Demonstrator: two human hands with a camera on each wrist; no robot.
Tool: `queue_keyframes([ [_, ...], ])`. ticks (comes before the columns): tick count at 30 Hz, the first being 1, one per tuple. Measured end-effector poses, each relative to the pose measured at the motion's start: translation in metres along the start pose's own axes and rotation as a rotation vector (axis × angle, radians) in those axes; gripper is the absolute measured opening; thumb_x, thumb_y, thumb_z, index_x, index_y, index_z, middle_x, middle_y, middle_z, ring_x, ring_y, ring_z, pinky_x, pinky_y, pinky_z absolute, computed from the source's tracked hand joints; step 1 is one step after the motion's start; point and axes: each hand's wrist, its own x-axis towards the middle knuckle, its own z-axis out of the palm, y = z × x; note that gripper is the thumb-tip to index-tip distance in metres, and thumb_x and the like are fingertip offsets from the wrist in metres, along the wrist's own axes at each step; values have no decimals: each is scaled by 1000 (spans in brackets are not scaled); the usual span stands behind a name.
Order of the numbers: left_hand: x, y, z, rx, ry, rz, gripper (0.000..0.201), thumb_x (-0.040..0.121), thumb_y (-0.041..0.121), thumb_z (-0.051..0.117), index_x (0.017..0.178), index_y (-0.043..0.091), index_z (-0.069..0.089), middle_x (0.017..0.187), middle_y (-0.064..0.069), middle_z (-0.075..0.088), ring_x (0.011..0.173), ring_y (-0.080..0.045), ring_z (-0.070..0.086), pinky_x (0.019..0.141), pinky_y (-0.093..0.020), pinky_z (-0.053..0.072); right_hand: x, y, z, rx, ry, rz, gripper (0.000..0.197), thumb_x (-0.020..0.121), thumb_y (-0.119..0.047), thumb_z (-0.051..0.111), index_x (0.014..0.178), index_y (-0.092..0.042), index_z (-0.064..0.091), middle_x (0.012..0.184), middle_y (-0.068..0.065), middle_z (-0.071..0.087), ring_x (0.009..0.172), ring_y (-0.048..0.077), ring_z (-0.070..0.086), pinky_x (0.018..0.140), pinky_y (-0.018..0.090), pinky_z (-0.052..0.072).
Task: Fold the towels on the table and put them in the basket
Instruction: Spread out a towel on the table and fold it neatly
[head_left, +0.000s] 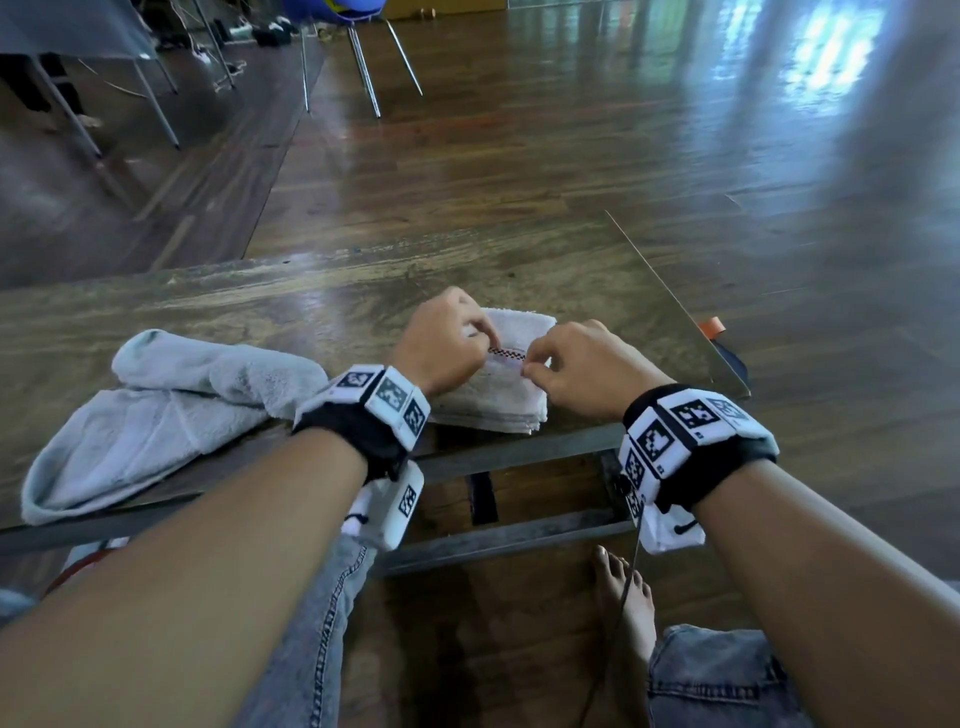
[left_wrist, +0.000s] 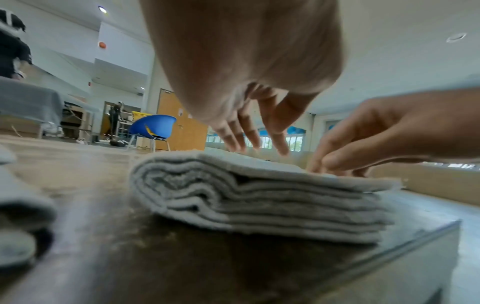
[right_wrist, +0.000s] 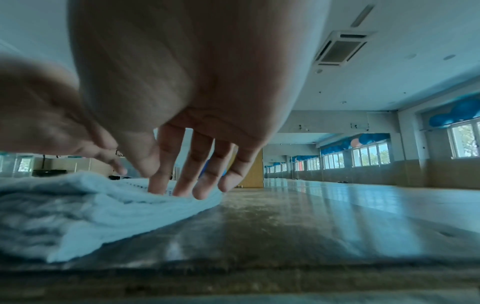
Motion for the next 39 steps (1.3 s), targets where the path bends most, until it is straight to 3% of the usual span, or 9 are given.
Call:
queue_keyframes([
  [2,7,-12,2,186,-54,-19,27,91,16,54,113,16,68,134,-6,53,125,-22,48,105,-36,38,3,-6,2,-80,83,21,23,93,-36,49,94,-33,71,105,2,67,96,26,63,77,34,48],
  [4,5,-23,17,338,-160,-16,38,93,26,53,130,20,54,147,-2,43,140,-23,35,115,-40,28,4,-15,7,-172,200,-5,26,93,-29,49,107,-29,70,112,3,67,105,27,59,82,35,40],
  [7,-3,-32,34,293,-50,26,42,90,29,53,131,23,47,141,4,43,137,-18,33,114,-39,22,8,-31,22,-152,278,-119,39,93,-21,46,132,-23,54,134,0,56,126,23,47,101,38,36],
  [10,-8,-36,41,292,-14,33,50,95,33,49,143,23,39,147,5,38,140,-15,28,116,-37,18,15,-37,39,4,192,-108,50,99,-18,40,149,-15,35,157,6,36,147,22,28,119,36,22],
  [15,-4,-49,36,368,-213,-36,56,102,44,25,156,35,13,164,15,5,151,-5,-3,123,-42,-1,14,-32,64,60,105,57,58,108,-39,22,160,-13,16,169,7,6,156,17,-3,124,32,-4],
  [19,2,-59,30,311,-268,-131,56,103,52,21,155,43,4,164,16,-7,151,-5,-12,122,-46,-7,9,-27,76,14,149,123,63,106,-46,18,161,-18,8,170,-5,-3,155,10,-9,124,41,-7],
  [25,-3,-63,32,273,-232,-201,61,103,52,17,156,34,-5,163,16,-13,151,-12,-13,122,-46,-7,7,-27,78,-34,143,189,72,103,-50,22,161,-13,1,169,-1,-8,155,12,-10,124,47,-5],
  [34,-9,-66,25,219,-237,-303,61,104,49,15,156,30,-9,165,8,-12,151,-11,-12,123,-42,-8,9,-31,72,31,121,315,81,98,-53,29,161,-16,-6,168,-3,-15,155,20,-11,124,48,-5],
  [39,-8,-60,25,185,-174,-340,59,107,39,17,158,17,-5,166,1,-6,152,-14,-9,124,-38,-6,10,-28,74,24,109,311,80,98,-55,28,161,-17,-6,168,-4,-16,155,20,-11,125,48,-6],
])
